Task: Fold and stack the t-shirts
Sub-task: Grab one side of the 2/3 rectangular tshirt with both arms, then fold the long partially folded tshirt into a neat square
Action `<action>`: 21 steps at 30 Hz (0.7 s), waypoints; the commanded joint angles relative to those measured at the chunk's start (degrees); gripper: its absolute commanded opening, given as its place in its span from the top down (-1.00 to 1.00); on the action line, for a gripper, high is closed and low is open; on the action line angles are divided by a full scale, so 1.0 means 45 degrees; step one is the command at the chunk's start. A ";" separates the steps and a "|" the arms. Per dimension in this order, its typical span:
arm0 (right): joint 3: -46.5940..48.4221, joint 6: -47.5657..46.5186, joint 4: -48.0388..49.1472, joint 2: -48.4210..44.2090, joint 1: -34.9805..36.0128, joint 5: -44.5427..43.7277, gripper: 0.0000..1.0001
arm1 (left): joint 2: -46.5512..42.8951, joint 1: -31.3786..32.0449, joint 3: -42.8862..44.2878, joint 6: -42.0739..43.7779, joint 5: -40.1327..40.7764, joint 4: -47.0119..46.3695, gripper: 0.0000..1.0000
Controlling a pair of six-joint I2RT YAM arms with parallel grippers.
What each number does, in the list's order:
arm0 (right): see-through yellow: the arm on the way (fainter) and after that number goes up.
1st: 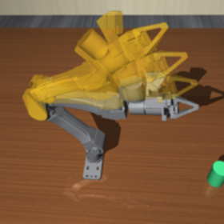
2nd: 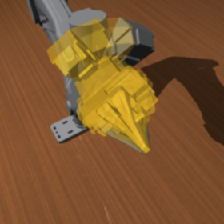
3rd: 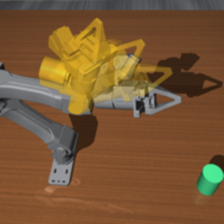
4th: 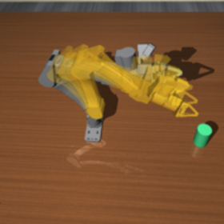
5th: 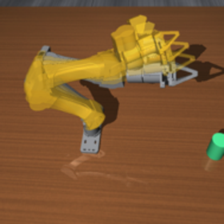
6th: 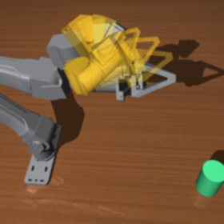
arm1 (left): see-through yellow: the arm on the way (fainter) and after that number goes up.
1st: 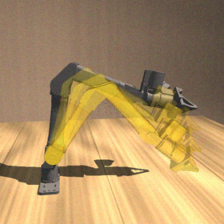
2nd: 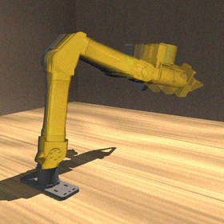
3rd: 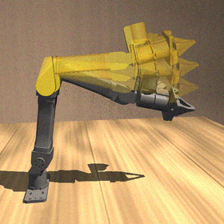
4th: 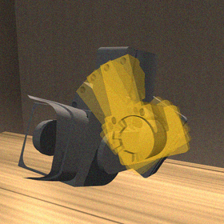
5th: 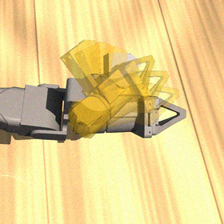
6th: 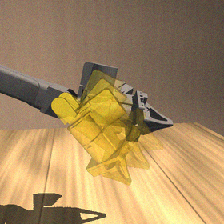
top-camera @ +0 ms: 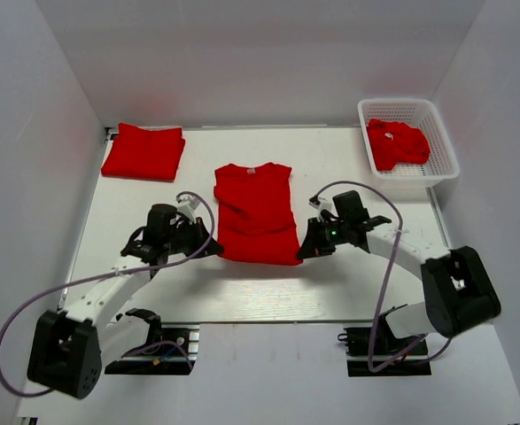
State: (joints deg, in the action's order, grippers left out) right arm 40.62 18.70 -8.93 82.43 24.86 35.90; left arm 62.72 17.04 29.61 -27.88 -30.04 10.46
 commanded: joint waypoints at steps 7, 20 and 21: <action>0.1303 -0.1186 -0.2723 -0.2616 -0.0017 -0.0087 1.00 | -0.3312 0.0237 0.1408 -0.0602 -0.0142 0.2832 1.00; 0.6127 -0.0639 -0.2059 0.1147 -0.0427 -0.1611 1.00 | -0.0269 -0.0036 0.4608 -0.1793 0.5170 0.2324 1.00; 0.6574 -0.0601 -0.2117 0.1367 -0.0427 -0.1398 1.00 | 0.0411 -0.0036 0.4864 -0.1928 0.5462 0.2324 1.00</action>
State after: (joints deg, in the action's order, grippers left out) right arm 65.36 15.84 -19.14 85.82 23.83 30.09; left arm 61.28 17.34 46.96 -34.52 -13.72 22.02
